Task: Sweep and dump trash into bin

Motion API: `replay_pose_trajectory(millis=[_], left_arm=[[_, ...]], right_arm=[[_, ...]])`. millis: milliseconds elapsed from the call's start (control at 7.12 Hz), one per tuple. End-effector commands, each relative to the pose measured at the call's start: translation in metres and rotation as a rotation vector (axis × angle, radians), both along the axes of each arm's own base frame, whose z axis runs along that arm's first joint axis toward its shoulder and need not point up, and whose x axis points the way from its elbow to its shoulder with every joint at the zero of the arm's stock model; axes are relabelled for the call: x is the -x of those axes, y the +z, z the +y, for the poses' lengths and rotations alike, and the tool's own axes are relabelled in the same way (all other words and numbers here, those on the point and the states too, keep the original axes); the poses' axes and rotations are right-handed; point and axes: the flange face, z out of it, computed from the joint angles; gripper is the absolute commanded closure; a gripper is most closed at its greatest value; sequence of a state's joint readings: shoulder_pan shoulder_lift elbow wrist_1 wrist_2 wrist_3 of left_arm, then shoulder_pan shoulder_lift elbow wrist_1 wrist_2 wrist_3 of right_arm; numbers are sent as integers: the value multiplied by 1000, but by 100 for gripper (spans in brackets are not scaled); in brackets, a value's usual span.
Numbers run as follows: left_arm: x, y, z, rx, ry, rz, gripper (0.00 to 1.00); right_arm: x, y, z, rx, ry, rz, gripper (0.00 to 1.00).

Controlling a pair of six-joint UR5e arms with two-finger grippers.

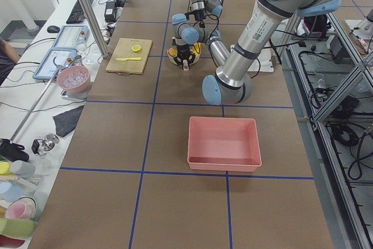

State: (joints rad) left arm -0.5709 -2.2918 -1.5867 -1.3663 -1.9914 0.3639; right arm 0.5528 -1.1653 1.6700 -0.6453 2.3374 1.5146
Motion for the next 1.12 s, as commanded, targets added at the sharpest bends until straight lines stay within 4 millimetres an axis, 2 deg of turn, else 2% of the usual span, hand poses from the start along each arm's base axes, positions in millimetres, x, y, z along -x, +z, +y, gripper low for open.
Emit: replay_pose_trajectory(millis=[0,281,421,562,702,983], left_arm=[[3,-6,-3,-19,-6,31,100],[4,-14,-6,-32,-38,95,100],[7,-20,-9,-16,-57,136,100],[12,-22,-13,-1,-84,174,100],[16,-27,-17,6,-116,213,100],[34,-22,-28,33,-165,285,100]], right_arm=[[-60,-4,-12,26,-9,12,100],[-104,39,21,63,-12,59,100],[-117,52,36,77,-23,75,100],[-125,53,43,82,-56,72,100],[-137,56,38,96,-71,73,100],[-161,65,23,117,-48,81,100]])
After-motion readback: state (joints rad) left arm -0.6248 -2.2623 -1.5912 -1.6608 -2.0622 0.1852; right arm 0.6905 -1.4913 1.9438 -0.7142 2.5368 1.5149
